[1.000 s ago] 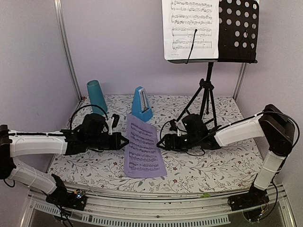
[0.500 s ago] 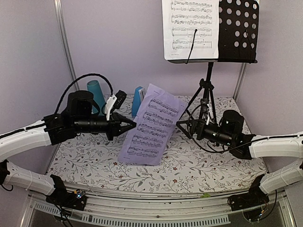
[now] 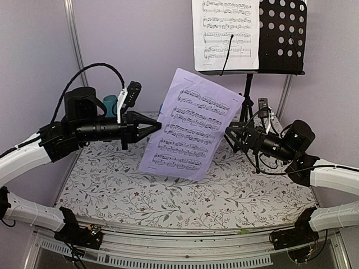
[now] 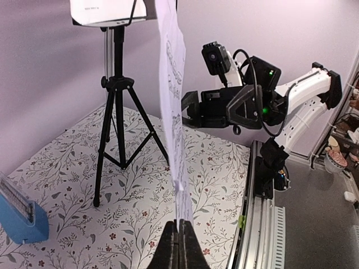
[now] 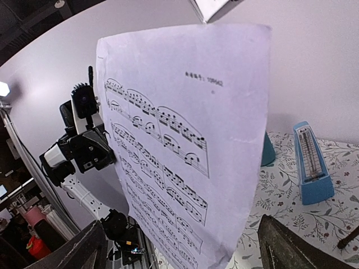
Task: Set up the instrument practice props
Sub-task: Pass from the left arm to the right, then pass from the right arm to the left, then adjust the music stand at the center of the board.
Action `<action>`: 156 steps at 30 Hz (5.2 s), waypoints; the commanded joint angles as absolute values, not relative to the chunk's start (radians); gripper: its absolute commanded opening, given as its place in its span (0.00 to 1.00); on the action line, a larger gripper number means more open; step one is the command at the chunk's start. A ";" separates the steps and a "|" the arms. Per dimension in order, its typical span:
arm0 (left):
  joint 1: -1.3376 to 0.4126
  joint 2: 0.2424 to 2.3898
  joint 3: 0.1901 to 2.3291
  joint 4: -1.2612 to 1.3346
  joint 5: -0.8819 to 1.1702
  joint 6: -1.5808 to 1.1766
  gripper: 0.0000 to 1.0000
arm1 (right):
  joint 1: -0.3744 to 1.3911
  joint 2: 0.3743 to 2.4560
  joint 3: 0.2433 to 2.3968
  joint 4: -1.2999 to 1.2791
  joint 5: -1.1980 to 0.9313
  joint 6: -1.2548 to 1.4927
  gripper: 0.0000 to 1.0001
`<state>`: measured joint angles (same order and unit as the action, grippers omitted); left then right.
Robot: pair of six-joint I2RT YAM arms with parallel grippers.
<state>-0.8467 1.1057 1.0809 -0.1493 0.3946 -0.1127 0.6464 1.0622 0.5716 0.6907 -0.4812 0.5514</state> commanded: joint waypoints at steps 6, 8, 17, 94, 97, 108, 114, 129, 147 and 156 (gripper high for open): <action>-0.851 1.101 1.152 -0.046 0.388 -0.117 0.00 | 0.622 1.163 0.772 0.726 -0.640 0.606 0.82; -0.847 1.108 1.164 -0.040 0.390 -0.112 0.00 | 0.620 1.176 0.800 0.727 -0.649 0.620 0.75; -0.817 1.156 1.209 -0.048 0.418 -0.115 0.00 | 0.603 1.153 0.871 0.706 -0.642 0.632 0.43; -0.628 1.157 1.316 -0.313 0.344 -0.086 0.00 | 0.382 1.078 0.682 0.657 0.015 0.097 1.00; -0.626 1.154 1.315 -0.311 0.348 -0.086 0.00 | 0.382 1.130 0.658 0.822 0.009 -0.005 0.98; -0.619 1.158 1.321 -0.315 0.358 -0.089 0.00 | 0.382 1.365 0.722 1.098 -0.013 -0.185 0.89; -0.616 1.157 1.324 -0.312 0.363 -0.094 0.00 | 0.383 1.433 0.785 1.099 0.013 -0.151 0.81; -0.611 1.173 1.347 -0.321 0.372 -0.099 0.00 | 0.403 1.543 0.900 1.033 0.097 -0.103 0.56; -0.609 1.160 1.359 -0.339 0.364 -0.101 0.00 | 0.477 1.606 0.988 0.954 0.273 -0.178 0.35; -0.609 1.158 1.362 -0.343 0.367 -0.100 0.00 | 0.488 1.592 1.010 0.849 0.346 -0.167 0.38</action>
